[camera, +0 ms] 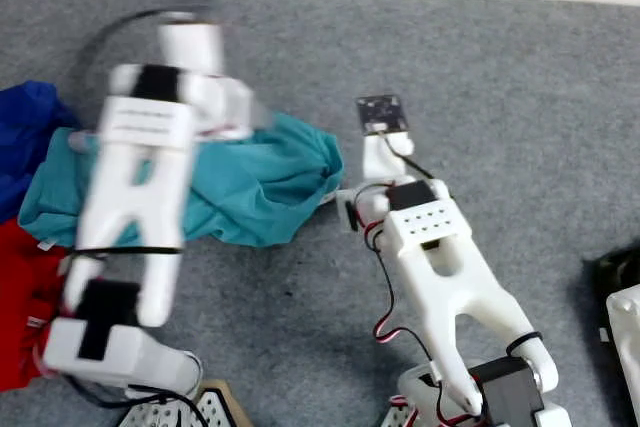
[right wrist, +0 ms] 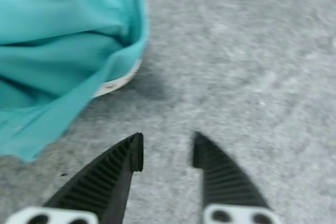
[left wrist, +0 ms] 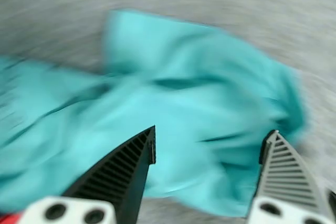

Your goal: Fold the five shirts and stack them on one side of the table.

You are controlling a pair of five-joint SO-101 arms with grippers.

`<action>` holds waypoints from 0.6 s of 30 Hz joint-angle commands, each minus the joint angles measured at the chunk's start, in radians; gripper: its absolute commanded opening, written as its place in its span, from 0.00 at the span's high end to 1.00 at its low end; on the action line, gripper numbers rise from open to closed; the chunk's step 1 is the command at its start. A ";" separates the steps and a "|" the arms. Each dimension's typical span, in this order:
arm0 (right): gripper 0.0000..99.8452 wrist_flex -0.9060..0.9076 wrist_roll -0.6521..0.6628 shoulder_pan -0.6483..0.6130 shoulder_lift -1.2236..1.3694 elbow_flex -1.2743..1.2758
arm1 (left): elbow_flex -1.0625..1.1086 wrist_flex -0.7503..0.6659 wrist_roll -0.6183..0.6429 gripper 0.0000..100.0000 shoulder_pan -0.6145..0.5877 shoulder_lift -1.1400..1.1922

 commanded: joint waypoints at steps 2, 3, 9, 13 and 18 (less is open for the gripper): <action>0.78 -0.013 -0.011 -0.077 -0.031 -0.102 | -0.035 0.097 0.008 0.68 -0.271 -0.094; 0.78 -0.013 -0.011 -0.093 -0.030 -0.124 | -0.035 0.118 0.008 0.68 -0.314 -0.097; 0.78 -0.018 -0.006 -0.239 0.062 -0.252 | -0.015 0.149 0.006 0.68 -0.504 -0.097; 0.78 -0.062 -0.005 -0.286 0.262 -0.394 | 0.059 0.149 0.005 0.68 -0.524 -0.097; 0.78 -0.065 -0.005 -0.338 0.421 -0.542 | 0.150 0.089 0.003 0.68 -0.538 -0.097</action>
